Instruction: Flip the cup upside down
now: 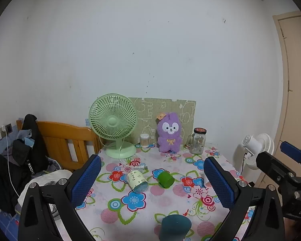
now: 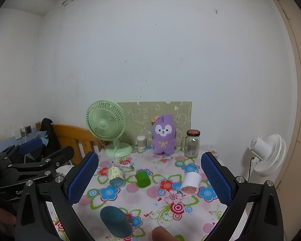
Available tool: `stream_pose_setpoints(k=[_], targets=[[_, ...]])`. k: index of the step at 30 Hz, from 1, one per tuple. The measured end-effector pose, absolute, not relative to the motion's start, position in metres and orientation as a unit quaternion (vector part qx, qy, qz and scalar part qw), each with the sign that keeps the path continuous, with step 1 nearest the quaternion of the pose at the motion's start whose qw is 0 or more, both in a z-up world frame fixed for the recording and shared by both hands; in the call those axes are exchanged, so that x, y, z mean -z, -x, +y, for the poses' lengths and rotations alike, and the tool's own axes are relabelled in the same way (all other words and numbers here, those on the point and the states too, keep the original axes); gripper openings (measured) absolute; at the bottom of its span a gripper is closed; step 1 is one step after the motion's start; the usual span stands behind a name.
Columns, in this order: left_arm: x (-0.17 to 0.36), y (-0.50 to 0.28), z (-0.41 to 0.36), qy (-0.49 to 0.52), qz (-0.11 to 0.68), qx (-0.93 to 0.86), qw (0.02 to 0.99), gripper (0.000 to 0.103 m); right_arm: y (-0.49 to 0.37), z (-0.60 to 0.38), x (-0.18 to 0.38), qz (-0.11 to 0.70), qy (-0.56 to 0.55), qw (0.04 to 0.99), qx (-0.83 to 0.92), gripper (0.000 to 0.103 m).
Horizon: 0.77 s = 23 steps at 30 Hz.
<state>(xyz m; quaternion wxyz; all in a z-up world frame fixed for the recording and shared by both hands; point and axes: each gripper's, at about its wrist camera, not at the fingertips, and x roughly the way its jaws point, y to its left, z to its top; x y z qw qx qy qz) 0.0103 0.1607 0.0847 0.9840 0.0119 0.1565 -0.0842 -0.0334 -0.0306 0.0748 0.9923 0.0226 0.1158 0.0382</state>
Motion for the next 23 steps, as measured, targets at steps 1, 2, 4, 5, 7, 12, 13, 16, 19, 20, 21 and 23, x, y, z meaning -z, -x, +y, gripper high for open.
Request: stream_pose_setpoints(k=[1,2,4,5,7,12,13,16,19,20,21,23], targets=[[-0.0848,-0.0104,0.1608,-0.012,0.156,0.085,0.984,0.103,0.0334,-0.0312,-0.0746,0.117,-0.024,0.992,-0.038,0.103],[-0.0847,-0.0105,0.1607,-0.012,0.156,0.085,0.984,0.103,0.0326,-0.0321,-0.0742,0.119,-0.026,0.992,-0.037,0.103],[-0.0847,-0.0103,0.1602,-0.014,0.154,0.084,0.984,0.103,0.0315,-0.0331,-0.0737,0.119,-0.030,0.992,-0.038,0.103],[-0.0851,-0.0097,0.1605,-0.014,0.153,0.082,0.985,0.103,0.0314,-0.0335,-0.0737,0.119,-0.032,0.992,-0.038,0.103],[-0.0843,-0.0106,0.1611,-0.012,0.153,0.082,0.985,0.103,0.0310,-0.0335,-0.0737,0.120,-0.034,0.991,-0.038,0.103],[-0.0841,-0.0108,0.1616,-0.012,0.155,0.084,0.984,0.103,0.0309,-0.0323,-0.0728,0.121,-0.032,0.991,-0.039,0.103],[-0.0839,-0.0109,0.1619,-0.012,0.156,0.085,0.984,0.103,0.0307,-0.0320,-0.0730,0.122,-0.032,0.991,-0.039,0.103],[-0.0837,-0.0101,0.1617,-0.013,0.154,0.086,0.984,0.103,0.0309,-0.0312,-0.0729,0.121,-0.033,0.991,-0.040,0.103],[-0.0834,-0.0089,0.1618,-0.013,0.152,0.087,0.984,0.103,0.0315,-0.0301,-0.0728,0.121,-0.033,0.991,-0.041,0.103],[-0.0839,-0.0083,0.1611,-0.014,0.152,0.089,0.984,0.103,0.0317,-0.0298,-0.0725,0.121,-0.034,0.991,-0.041,0.103],[-0.0840,-0.0076,0.1610,-0.015,0.151,0.088,0.985,0.103,0.0315,-0.0296,-0.0722,0.121,-0.035,0.991,-0.041,0.103],[-0.0840,-0.0078,0.1607,-0.014,0.152,0.089,0.984,0.103,0.0311,-0.0297,-0.0716,0.122,-0.036,0.991,-0.041,0.103]])
